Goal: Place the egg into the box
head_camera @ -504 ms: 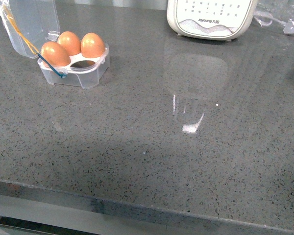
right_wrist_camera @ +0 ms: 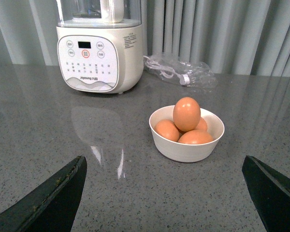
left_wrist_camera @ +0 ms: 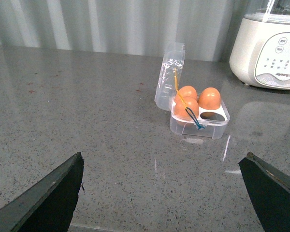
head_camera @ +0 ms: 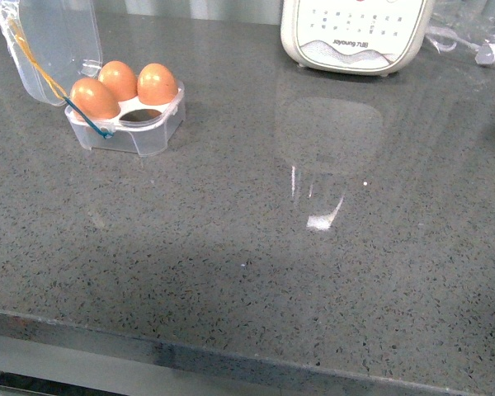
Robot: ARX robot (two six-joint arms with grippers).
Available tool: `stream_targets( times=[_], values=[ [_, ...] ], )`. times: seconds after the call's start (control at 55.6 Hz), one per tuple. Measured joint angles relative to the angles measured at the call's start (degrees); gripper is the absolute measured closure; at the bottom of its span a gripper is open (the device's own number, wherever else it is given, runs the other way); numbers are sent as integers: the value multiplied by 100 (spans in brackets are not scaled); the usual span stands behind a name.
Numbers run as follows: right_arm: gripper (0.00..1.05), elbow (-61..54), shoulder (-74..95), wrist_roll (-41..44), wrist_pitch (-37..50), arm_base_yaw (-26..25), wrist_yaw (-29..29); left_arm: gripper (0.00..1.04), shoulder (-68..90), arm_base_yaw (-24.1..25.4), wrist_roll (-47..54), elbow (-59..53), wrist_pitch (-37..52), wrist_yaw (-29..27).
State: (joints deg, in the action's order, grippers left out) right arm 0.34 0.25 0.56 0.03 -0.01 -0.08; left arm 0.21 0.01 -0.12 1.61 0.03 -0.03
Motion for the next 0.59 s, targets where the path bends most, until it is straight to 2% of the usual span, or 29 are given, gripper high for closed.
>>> stream_targets(
  times=[0.594],
  values=[
    [7, 0, 0, 0, 0, 0, 0, 7, 0, 0, 0, 0, 0, 0]
  ],
)
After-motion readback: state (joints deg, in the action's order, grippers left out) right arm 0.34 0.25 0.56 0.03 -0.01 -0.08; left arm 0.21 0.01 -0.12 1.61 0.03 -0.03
